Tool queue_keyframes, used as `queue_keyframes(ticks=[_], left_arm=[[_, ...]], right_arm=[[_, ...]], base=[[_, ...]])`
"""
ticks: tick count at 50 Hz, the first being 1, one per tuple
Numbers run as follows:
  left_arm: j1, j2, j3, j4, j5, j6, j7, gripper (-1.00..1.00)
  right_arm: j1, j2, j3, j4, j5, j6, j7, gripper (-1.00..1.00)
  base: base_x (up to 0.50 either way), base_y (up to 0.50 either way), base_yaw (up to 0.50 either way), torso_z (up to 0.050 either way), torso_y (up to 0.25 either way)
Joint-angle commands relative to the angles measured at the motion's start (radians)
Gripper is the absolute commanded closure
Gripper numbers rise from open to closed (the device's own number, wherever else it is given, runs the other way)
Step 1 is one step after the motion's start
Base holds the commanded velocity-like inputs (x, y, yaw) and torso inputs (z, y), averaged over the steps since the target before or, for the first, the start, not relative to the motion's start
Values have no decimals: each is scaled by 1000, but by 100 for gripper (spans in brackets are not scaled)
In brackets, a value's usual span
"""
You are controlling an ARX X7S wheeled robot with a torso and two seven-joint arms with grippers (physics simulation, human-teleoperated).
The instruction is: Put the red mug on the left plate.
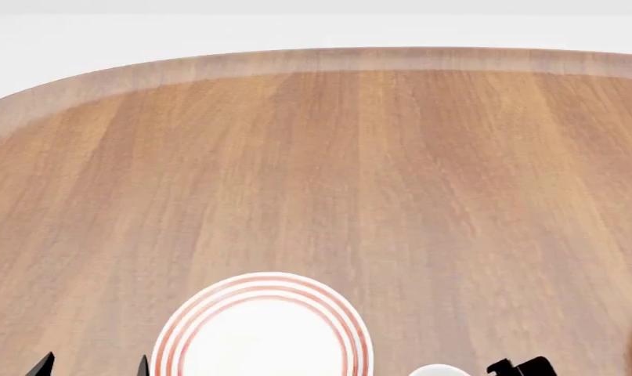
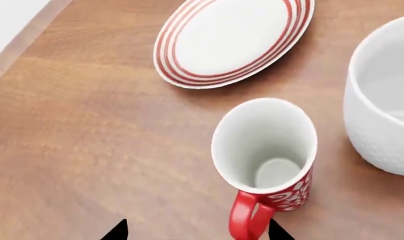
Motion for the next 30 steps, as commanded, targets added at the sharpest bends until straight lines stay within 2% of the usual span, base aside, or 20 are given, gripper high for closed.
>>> queue_keyframes(ticks=[1, 30], left_arm=[[-2, -3, 5, -5, -3, 5, -4, -100], [-4, -12, 17, -6, -10, 7, -17, -100]], right_arm=[[-4, 6, -1, 43, 21, -64, 5, -100], [41, 30, -12, 155, 30, -152, 6, -100]], base=[[0, 0, 0, 0, 0], [0, 0, 0, 0, 0]])
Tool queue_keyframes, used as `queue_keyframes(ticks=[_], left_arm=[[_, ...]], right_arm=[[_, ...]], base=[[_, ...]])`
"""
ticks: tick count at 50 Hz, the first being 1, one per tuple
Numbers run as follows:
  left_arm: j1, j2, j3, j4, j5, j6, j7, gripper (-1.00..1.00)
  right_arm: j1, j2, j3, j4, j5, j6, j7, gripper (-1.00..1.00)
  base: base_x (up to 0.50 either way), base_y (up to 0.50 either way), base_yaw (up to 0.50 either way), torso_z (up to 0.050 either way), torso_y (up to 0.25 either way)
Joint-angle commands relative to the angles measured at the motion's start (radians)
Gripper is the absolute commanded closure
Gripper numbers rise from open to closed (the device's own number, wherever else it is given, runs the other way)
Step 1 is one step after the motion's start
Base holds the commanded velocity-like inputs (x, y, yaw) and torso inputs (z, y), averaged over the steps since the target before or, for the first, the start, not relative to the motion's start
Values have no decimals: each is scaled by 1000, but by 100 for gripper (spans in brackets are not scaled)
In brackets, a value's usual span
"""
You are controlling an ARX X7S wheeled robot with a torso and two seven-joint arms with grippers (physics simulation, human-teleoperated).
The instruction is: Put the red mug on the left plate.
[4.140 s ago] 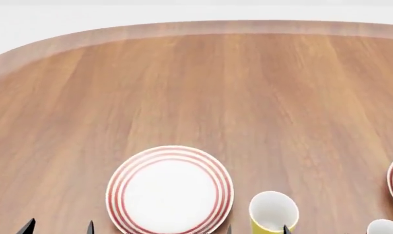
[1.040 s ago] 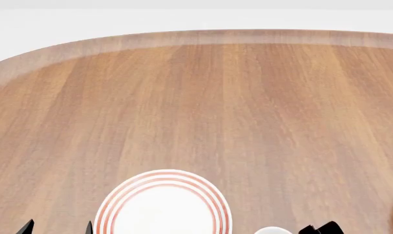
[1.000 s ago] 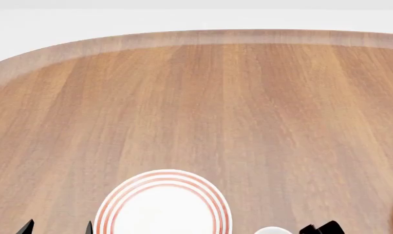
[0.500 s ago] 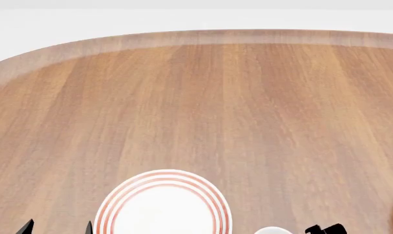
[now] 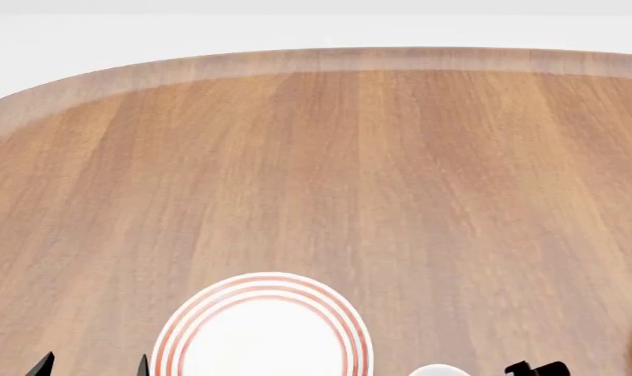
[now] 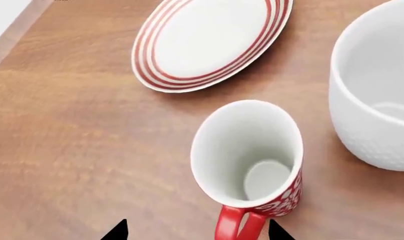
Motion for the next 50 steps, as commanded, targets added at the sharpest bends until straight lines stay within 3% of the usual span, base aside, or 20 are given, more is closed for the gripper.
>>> queue_keyframes(ticks=[1, 50], left_arm=[[2, -3, 5, 1, -2, 1, -6, -100], [-3, -17, 24, -2, -17, 8, -22, -100]], right_arm=[[17, 6, -3, 48, 4, -38, -3, -100], [57, 25, -88, 225, -35, -127, -2, -100]], base=[[0, 0, 0, 0, 0], [0, 0, 0, 0, 0]])
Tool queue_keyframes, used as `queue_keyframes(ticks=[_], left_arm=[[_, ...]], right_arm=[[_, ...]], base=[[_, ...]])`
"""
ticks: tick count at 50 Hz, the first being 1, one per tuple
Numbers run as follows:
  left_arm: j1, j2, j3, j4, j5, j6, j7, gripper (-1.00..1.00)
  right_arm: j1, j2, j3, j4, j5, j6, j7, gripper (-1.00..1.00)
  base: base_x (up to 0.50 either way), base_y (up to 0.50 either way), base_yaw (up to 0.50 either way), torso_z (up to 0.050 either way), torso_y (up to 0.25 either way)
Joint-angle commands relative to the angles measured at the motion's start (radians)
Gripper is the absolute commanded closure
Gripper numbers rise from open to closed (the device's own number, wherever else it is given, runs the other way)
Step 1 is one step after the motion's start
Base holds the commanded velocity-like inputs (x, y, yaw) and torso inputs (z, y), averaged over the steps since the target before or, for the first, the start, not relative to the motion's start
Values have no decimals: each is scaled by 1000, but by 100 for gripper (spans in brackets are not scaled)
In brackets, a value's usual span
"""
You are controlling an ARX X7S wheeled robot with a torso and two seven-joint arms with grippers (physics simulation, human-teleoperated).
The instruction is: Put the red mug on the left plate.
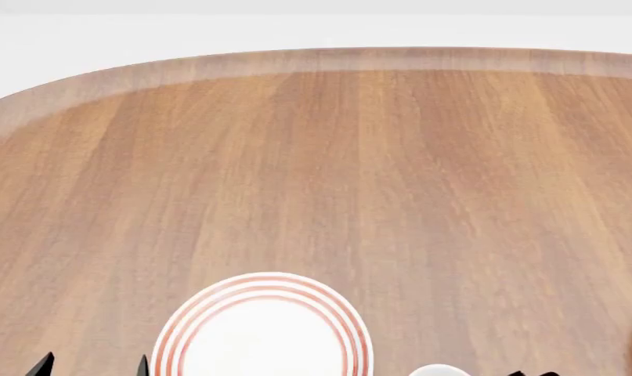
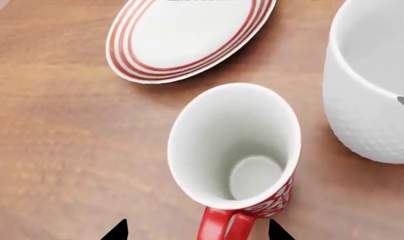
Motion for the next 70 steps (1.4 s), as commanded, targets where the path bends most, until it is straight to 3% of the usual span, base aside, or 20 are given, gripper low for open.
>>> queue_keyframes(ticks=[1, 40, 41, 57, 70], left_arm=[[-4, -2, 4, -10, -4, 6, -2, -100], [-8, -14, 19, -9, -16, 10, -16, -100], [-7, -15, 20, -6, -16, 10, -17, -100], [-9, -18, 26, -9, -21, 11, -21, -100], [-10, -22, 29, -12, -25, 18, -24, -100]], right_arm=[[15, 6, -29, 33, -14, -9, 6, -100], [20, 19, -64, 65, 5, -40, 21, -100], [19, 21, -67, 62, 5, -40, 22, 100], [6, 39, -86, -29, 21, -17, 63, 100], [-29, 70, -114, -266, 66, 43, 133, 100]], base=[[0, 0, 0, 0, 0], [0, 0, 0, 0, 0], [0, 0, 0, 0, 0], [0, 0, 0, 0, 1], [0, 0, 0, 0, 0]])
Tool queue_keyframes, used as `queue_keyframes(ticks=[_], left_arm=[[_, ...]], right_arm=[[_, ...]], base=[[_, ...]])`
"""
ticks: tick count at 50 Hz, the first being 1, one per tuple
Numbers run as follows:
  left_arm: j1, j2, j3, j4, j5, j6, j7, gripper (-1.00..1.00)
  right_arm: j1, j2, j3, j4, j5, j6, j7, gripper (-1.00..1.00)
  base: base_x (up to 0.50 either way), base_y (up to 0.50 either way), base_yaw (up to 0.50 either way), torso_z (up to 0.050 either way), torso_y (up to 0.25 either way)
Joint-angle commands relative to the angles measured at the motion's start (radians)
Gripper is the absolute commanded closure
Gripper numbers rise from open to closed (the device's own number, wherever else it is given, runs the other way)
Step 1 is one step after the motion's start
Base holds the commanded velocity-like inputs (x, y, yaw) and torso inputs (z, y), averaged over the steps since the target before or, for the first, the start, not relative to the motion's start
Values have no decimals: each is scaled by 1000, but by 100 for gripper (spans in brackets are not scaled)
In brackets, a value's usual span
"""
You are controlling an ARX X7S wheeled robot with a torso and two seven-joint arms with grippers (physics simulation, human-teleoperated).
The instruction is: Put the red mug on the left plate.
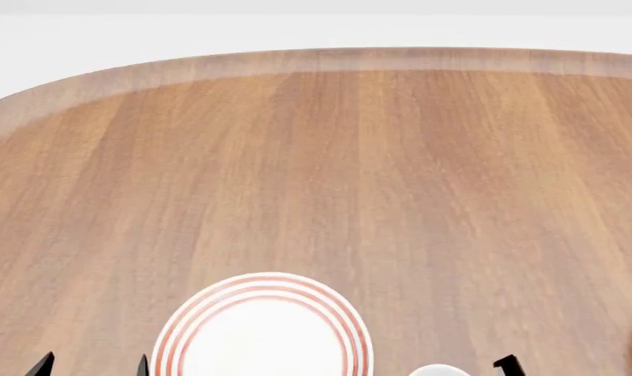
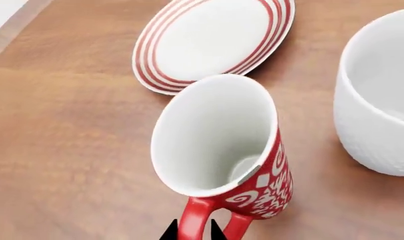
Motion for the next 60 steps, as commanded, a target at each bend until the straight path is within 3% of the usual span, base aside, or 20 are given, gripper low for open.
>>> queue_keyframes(ticks=[1, 31, 60], left_arm=[[-2, -3, 4, -3, -3, 4, -3, -100], [-6, -9, 14, -9, -8, 10, -11, -100], [-5, -18, 22, -1, -14, 11, -21, -100]], right_arm=[[-21, 27, -24, -182, 28, 48, 51, 100], [25, 72, -118, -483, 97, 152, 111, 100], [100, 92, -259, -548, 129, 198, -53, 100]], base=[[0, 0, 0, 0, 0], [0, 0, 0, 0, 0], [0, 0, 0, 0, 0]])
